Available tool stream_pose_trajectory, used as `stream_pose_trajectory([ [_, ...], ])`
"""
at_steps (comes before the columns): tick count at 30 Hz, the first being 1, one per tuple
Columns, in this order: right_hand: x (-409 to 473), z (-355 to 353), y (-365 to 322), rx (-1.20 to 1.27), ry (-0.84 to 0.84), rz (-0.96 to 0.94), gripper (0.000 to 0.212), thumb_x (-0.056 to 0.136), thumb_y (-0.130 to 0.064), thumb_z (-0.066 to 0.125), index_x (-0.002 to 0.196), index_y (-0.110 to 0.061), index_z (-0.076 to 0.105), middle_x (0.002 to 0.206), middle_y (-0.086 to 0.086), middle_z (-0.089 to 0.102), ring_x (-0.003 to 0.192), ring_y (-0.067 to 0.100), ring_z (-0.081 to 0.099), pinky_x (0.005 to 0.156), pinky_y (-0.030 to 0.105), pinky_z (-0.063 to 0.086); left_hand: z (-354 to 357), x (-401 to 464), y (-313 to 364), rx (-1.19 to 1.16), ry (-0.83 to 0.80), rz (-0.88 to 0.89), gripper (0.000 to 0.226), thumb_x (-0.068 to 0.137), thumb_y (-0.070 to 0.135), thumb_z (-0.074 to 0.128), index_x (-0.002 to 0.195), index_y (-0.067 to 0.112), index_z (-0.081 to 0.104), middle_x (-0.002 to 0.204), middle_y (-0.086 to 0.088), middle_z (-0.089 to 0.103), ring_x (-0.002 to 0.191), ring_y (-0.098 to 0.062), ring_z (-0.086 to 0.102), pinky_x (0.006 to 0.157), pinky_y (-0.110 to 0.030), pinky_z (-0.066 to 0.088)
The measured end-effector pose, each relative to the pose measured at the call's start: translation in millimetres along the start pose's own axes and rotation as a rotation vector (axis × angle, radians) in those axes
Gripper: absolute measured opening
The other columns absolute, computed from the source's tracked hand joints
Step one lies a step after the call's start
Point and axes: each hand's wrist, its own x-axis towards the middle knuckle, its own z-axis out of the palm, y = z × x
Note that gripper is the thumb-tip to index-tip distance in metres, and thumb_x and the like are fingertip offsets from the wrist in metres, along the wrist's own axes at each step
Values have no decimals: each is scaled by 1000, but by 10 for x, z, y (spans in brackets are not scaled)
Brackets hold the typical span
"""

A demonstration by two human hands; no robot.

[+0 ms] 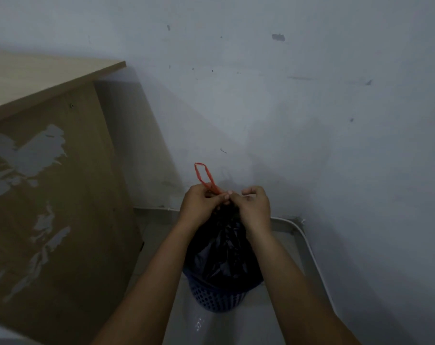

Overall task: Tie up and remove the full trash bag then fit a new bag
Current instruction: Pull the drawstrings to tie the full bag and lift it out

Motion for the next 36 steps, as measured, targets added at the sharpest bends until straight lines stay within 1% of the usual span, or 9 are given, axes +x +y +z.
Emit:
stream_pose_trajectory([
  [2, 7, -33, 35, -106, -63, -107, 16, 92, -26, 83, 81, -18, 74, 72, 3, 78, 65, 13, 73, 66, 29, 56, -11, 17, -22, -13, 9, 19, 8, 89, 14, 82, 91, 6, 81, 83, -9, 81, 86, -34, 77, 82, -43, 61],
  [5, -22, -82, 9, -199, -151, -166, 27, 100, -27, 73, 75, -23, 81, 72, -3, 78, 64, 1, 69, 61, 18, 51, -42, 48, -32, -18, 26, 34, 6, 90, 11, 79, 90, 6, 82, 82, -11, 80, 75, -24, 75, 77, -37, 59],
  [8, -33, -140, -67, -186, -267, -176, 26, 97, -5, 68, 84, -21, 84, 77, 1, 79, 71, 7, 69, 68, 18, 52, -77, 50, -3, -78, 32, 15, 8, 89, 12, 81, 90, 5, 81, 80, -12, 79, 65, -15, 70, 68, -29, 56],
  [12, 1, -202, -154, -276, -300, -228, 17, 89, 11, 68, 92, -1, 79, 62, -4, 46, 58, 6, 41, 56, 18, 34, -61, 35, 32, -100, 1, 16, 11, 90, 12, 81, 91, 2, 80, 79, -13, 79, 59, -18, 66, 63, -28, 56],
  [20, -35, -192, -207, -498, -199, -402, 26, 91, -7, 73, 105, -23, 60, 71, -7, 57, 64, 1, 58, 57, 13, 42, -1, 91, 42, 88, 73, 102, 9, 91, 15, 80, 86, 8, 75, 75, -5, 78, 49, -20, 65, 57, -29, 54],
  [23, 7, -213, -198, -563, -238, -506, 32, 90, -1, 69, 112, -24, 74, 76, -12, 55, 70, -1, 58, 64, 7, 41, -11, 103, 78, 109, 6, 116, 8, 91, 14, 80, 84, 14, 75, 77, -5, 79, 52, -19, 66, 60, -32, 56],
  [27, 36, -228, -231, -661, -287, -533, 20, 95, -1, 68, 95, -17, 82, 82, -6, 48, 74, -1, 53, 66, 10, 38, -31, 98, 96, 111, -18, 154, 9, 91, 16, 80, 83, 20, 77, 76, -3, 79, 57, -17, 68, 61, -28, 57],
  [31, 37, -266, -299, -529, -348, -448, 36, 93, -5, 76, 76, -36, 71, 79, -7, 46, 72, -3, 54, 66, 12, 38, -23, 91, 110, 35, -35, 135, 7, 91, 18, 80, 85, 15, 79, 77, -6, 79, 59, -17, 67, 63, -30, 56],
  [36, 46, -333, -330, -473, -421, -410, 23, 89, -6, 82, 81, -27, 78, 78, -7, 43, 68, -2, 50, 64, 17, 35, -13, 58, 96, -38, -47, 103, 9, 90, 20, 82, 86, 12, 80, 76, -6, 78, 56, -15, 63, 63, -27, 55],
])
